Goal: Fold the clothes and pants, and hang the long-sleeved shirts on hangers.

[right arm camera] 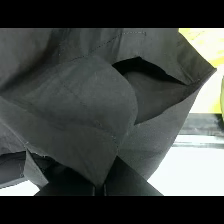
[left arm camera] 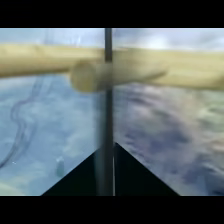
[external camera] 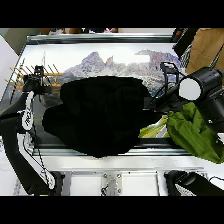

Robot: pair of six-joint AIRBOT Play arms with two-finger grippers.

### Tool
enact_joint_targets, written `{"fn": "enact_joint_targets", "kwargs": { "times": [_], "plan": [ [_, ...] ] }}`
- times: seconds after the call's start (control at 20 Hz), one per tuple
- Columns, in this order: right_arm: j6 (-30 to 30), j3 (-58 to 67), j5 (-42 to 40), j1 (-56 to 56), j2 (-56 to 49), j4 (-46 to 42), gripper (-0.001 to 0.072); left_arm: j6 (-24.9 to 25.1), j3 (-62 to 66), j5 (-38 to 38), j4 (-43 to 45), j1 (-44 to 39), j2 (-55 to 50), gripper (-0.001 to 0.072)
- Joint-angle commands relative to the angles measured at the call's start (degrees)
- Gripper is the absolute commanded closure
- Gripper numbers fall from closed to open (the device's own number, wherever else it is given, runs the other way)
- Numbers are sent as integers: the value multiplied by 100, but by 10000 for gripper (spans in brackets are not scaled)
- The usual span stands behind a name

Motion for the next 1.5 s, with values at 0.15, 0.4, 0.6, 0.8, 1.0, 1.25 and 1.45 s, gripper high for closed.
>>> {"fn": "enact_joint_targets", "kwargs": {
  "times": [0.15, 0.4, 0.6, 0.8, 1.0, 1.25, 1.45],
  "plan": [
    [0, -2, 2, 2, -2, 0, 697, -20, 11, -39, 7, -22, 35, 696],
    [2, -2, 4, 2, -2, 0, 696, -22, 11, -103, 7, -87, 511, 697],
    [0, -2, 2, 2, -2, 0, 696, -15, 11, -192, 2, -234, 1104, 697],
    [0, -2, 4, 2, -2, 0, 696, 393, 11, -553, -20, -544, 1672, 697],
    [0, -2, 2, 2, -2, 0, 696, 1823, 11, -1375, -1086, -951, 2363, 696],
    [0, -2, 4, 2, -2, 0, 697, 5464, 11, -3237, -4964, -916, 3180, 697],
    [0, -2, 2, 2, -2, 0, 696, 6024, 11, -3648, -5864, -852, 3630, 696]
  ]
}}
